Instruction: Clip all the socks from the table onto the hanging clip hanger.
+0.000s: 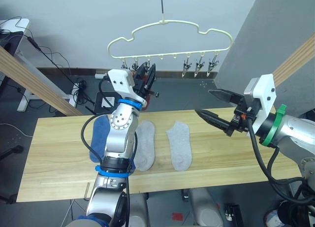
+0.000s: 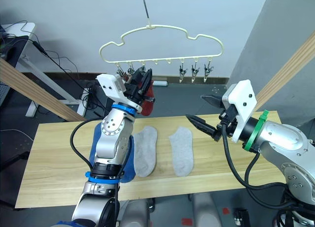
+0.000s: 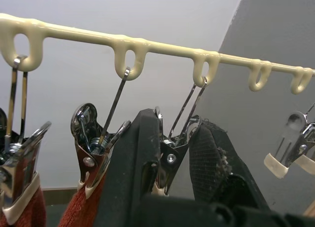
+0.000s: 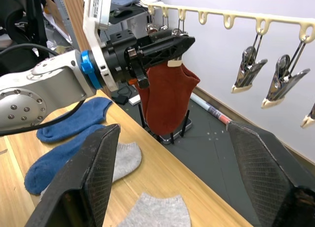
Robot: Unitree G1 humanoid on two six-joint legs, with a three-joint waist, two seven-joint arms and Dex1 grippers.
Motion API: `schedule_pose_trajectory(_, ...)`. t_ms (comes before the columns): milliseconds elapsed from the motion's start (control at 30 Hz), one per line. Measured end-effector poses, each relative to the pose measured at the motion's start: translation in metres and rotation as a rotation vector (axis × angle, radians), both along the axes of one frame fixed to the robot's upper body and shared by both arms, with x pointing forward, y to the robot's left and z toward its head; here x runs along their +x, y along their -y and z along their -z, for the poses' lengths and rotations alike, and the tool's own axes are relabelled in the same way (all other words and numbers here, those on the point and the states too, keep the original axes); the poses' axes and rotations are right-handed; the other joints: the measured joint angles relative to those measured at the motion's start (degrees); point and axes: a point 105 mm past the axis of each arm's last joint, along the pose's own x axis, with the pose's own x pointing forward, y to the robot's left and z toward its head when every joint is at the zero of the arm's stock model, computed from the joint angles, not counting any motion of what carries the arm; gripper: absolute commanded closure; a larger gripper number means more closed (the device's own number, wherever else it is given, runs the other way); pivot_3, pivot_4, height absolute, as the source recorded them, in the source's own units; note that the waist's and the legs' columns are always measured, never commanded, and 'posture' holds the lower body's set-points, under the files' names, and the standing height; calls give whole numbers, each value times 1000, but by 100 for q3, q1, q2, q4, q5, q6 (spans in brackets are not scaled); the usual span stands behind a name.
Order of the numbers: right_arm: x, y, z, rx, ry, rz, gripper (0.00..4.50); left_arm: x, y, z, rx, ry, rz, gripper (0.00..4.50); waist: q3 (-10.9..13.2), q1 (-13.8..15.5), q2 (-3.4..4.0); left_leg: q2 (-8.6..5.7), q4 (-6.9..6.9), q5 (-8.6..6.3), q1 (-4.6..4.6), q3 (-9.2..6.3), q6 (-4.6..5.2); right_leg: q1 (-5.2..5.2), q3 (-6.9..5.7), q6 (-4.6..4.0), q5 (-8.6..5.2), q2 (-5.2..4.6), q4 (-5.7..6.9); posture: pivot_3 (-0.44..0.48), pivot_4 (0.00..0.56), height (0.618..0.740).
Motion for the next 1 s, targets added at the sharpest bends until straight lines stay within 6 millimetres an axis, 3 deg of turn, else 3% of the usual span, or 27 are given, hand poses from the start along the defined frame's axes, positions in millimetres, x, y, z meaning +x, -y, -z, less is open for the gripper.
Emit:
schedule_pose_trajectory(200,1,0,-1,3,1,13,856,0,0,-2,1,5,2,3252,0,0,0,0,0,0,0,0,0,0,0,0,0,0,0,-191,349,740)
schedule_pose_trajectory(400,1,1,0,-2,-1,13,856,0,2,-2,10,9,16,4222,0,0,0,0,1,0,0,0,0,0,0,1,0,0,0,-191,348,740)
schedule_pose_trajectory(1000,0,-2,18,-41,-39,10,856,-6,0,-4,20,6,64,4222,0,1,0,0,5,0,0,-1,0,2,0,26,-14,0,2,-178,348,740)
